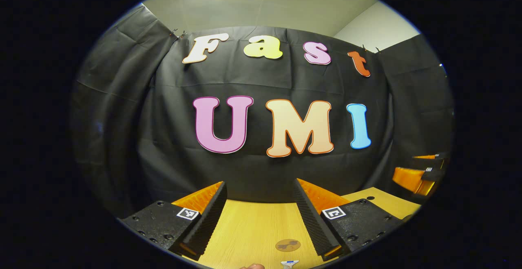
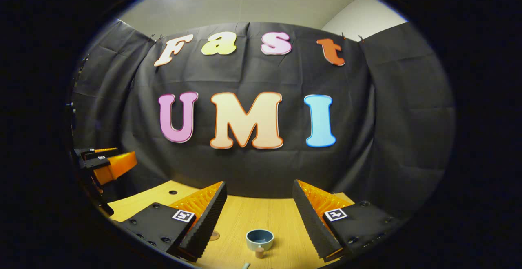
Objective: Put the toothbrush and toothpaste on the desktop into the cup, then pick up the cup and place it on the coaster on the desktop.
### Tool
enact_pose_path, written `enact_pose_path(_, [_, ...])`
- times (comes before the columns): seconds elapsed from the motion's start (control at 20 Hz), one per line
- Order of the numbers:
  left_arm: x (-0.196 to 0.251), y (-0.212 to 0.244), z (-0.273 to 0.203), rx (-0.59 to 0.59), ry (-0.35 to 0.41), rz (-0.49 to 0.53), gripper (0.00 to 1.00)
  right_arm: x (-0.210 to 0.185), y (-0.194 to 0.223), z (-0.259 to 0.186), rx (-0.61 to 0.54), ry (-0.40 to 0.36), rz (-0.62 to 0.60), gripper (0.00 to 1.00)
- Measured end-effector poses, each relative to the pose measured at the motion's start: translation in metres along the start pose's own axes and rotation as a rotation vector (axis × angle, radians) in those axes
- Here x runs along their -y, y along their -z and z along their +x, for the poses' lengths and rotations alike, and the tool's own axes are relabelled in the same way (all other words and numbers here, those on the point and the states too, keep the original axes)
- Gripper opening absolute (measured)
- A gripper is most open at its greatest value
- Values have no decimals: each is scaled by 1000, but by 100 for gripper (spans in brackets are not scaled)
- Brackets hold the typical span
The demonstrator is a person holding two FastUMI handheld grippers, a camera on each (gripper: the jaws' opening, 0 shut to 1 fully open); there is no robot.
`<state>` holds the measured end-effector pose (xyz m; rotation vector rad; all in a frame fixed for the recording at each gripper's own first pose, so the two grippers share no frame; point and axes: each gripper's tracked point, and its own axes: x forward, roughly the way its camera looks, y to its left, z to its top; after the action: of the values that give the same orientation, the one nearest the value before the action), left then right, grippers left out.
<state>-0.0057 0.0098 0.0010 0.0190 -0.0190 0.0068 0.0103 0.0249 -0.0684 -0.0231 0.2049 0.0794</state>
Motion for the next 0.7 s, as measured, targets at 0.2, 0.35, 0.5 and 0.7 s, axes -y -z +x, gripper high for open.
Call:
enact_pose_path(0.2, [-4,4,-3,-5,-8,13,93,3,47,5,-141,8,3,100])
enact_pose_path(0.35, [-8,8,-3,-15,-21,9,93,2,89,7,-268,5,-14,99])
enact_pose_path(0.5, [-15,12,-5,-22,-38,-1,93,-2,126,4,-378,-12,-33,100])
enact_pose_path(0.7, [-23,16,-6,-33,-62,-5,94,-2,160,2,-472,-18,-61,100])
